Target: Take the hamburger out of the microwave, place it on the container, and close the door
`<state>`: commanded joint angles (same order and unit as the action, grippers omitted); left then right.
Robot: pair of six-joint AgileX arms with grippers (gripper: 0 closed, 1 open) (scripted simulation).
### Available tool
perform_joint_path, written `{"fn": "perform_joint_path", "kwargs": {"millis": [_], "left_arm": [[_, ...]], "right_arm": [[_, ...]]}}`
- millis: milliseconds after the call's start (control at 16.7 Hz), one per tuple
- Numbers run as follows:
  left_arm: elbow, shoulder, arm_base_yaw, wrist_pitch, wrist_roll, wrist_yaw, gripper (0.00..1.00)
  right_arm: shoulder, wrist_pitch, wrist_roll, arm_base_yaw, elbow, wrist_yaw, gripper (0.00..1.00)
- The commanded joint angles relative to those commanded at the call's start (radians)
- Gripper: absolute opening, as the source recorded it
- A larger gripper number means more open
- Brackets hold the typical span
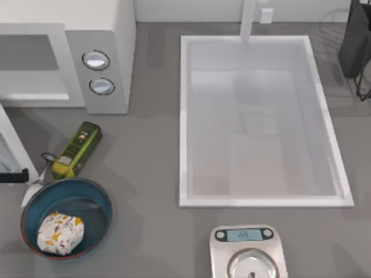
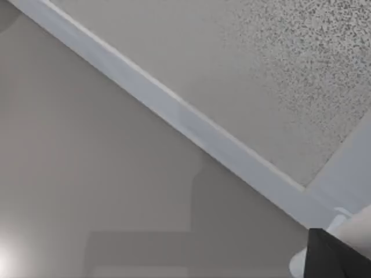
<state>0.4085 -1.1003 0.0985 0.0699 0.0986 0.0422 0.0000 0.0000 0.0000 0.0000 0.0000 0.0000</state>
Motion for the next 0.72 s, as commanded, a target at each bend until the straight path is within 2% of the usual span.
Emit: {"fn": "perform_joint_path", "kwargs": {"millis": [480, 720], "left_arm": [[0.225, -0.398, -0.037, -0.153, -0.02, -0.023, 0.0], [0.268, -0.459, -0.045, -0.184, -0.025, -0.028, 0.0]], "right_arm": [[0.0, 0.0, 0.0, 0.0, 0.0, 0.0, 1.0], [0.0, 0.0, 0.0, 0.0, 0.0, 0.0, 1.0]]}}
